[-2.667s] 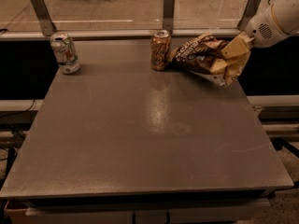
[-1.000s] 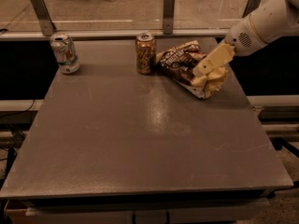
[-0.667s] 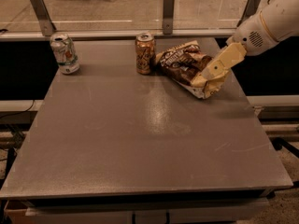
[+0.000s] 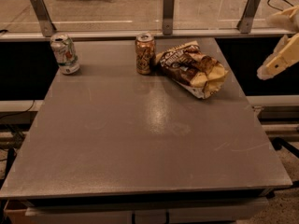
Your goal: Move brown chip bag near orange can
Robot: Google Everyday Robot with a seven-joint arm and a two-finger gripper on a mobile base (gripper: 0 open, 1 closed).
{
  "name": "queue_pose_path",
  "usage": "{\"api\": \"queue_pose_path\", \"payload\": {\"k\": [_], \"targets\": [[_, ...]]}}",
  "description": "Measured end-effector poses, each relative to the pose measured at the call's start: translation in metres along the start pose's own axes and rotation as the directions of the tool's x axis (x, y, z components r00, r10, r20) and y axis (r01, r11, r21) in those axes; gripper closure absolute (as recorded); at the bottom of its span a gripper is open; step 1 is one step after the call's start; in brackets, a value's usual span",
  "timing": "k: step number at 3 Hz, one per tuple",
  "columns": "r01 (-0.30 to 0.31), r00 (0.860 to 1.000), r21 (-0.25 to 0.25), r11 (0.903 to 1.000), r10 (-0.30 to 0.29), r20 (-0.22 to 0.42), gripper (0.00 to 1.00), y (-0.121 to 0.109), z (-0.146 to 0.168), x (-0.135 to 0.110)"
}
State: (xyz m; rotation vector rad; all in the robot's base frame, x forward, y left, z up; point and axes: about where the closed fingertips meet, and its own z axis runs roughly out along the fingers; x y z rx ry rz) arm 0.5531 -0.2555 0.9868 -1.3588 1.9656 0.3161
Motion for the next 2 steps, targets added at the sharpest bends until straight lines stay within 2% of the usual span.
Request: {"api": "queue_pose_path", "payload": {"k": [1,2], "targets": [[0.085,0.996,0.011,0.9963,-0.085,0.003,0.0,-0.0018,-0.0057,-0.0024],[0.084,0.996,0.009,0.9964,-0.084,0.003,0.0,-0.0016,-0.0046,-0.0023]]}}
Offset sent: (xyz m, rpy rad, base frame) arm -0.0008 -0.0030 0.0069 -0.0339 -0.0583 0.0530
